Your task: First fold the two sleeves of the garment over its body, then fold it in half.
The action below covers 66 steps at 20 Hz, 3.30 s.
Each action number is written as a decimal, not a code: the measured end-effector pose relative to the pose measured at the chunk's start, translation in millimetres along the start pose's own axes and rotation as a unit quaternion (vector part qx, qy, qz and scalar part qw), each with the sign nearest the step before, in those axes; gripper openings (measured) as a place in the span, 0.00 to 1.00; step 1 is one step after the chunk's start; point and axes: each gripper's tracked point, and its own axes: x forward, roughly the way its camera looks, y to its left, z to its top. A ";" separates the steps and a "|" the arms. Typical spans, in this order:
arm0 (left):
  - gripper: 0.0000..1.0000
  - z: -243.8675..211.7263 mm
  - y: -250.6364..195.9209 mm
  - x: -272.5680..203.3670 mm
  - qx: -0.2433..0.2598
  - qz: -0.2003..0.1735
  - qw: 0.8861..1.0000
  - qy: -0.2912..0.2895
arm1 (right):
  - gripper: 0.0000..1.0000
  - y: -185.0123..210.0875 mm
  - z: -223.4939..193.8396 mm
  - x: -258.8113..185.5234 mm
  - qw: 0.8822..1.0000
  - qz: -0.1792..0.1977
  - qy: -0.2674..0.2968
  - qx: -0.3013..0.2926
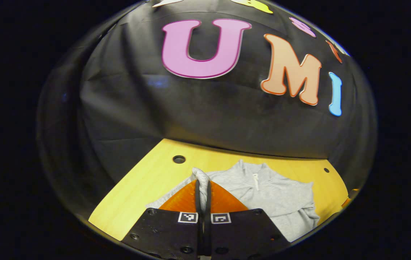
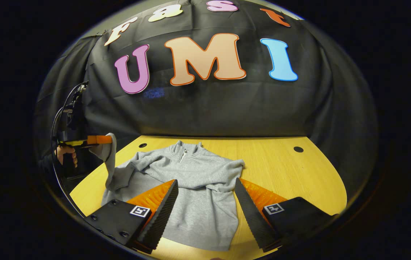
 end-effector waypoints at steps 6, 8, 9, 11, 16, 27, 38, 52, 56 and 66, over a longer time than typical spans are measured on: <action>0.00 8.1 -82.0 24.4 0.021 -0.059 0.998 -0.002 | 0.98 -30.8 -9.6 -24.9 1.000 -0.025 0.003 0.012; 0.00 8.1 -109.7 30.9 0.029 -0.076 0.997 0.000 | 0.98 -40.8 -13.0 -32.2 0.999 -0.033 0.005 0.015; 0.00 6.7 -124.2 33.7 0.033 -0.087 0.996 0.003 | 0.95 -43.6 -13.2 -34.4 0.999 -0.037 0.007 0.017; 0.00 2.5 -156.5 38.9 0.040 -0.111 0.993 0.010 | 0.98 -54.3 -20.2 -39.1 0.999 -0.046 0.011 0.022; 0.00 -27.2 -225.8 52.0 0.071 -0.155 0.984 0.040 | 0.98 -76.9 -32.8 -52.4 0.997 -0.061 0.021 0.032; 0.00 -94.5 -282.2 87.3 0.118 -0.166 0.973 0.109 | 0.98 -89.1 -51.6 -58.0 0.996 -0.067 0.041 0.044; 0.96 -47.8 -244.3 49.3 0.078 -0.166 0.982 0.046 | 0.95 -48.7 -44.2 -23.5 0.998 -0.017 0.045 0.034; 0.95 -78.8 -36.6 -42.9 0.077 -0.042 0.994 0.066 | 0.94 -20.7 -70.6 4.4 0.997 -0.007 0.080 -0.004; 0.95 -123.5 1.5 -72.5 0.084 -0.026 0.990 0.114 | 0.94 -19.5 -90.1 3.2 0.995 -0.014 0.103 -0.011; 0.95 -214.5 45.4 -122.6 0.063 0.012 0.977 0.204 | 0.98 -6.7 -145.9 -9.8 0.986 -0.011 0.162 -0.031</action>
